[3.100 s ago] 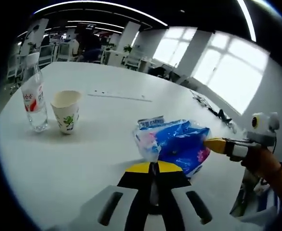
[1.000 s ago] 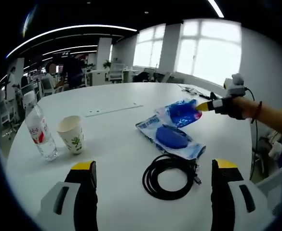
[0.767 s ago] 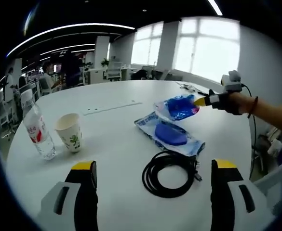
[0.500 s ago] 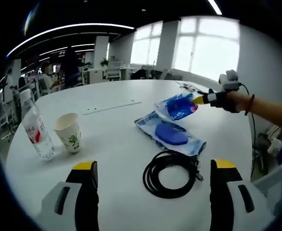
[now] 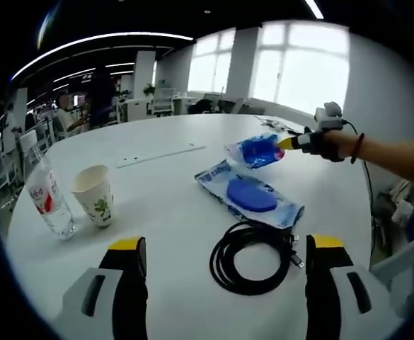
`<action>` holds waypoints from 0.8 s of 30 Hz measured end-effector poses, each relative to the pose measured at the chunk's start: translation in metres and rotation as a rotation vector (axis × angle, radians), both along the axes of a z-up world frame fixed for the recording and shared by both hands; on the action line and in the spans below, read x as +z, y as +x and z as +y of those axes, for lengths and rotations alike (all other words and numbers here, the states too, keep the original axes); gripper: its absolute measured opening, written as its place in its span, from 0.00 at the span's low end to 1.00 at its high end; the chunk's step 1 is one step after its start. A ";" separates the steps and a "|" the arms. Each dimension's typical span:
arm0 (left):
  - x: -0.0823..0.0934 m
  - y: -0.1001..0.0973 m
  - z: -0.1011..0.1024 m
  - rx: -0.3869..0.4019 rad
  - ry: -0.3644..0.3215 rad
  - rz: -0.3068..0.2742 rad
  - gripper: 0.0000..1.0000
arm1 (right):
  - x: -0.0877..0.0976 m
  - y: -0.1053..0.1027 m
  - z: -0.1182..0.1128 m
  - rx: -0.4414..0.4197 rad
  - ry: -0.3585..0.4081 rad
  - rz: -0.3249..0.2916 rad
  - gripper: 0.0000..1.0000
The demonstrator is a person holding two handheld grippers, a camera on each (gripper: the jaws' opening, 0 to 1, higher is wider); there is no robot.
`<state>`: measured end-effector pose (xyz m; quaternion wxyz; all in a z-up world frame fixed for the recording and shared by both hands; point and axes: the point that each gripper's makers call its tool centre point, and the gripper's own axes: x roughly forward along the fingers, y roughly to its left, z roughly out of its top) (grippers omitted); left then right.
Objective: Arrange the tabletop items into an orderly group along one side of the table until the central work area is clear of visible clutter.
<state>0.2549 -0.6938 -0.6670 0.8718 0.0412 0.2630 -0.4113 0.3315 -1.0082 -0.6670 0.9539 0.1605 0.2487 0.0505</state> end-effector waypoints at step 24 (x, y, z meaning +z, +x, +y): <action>-0.012 -0.007 -0.001 -0.036 0.025 0.034 0.88 | -0.035 0.008 -0.010 0.029 -0.106 0.092 0.10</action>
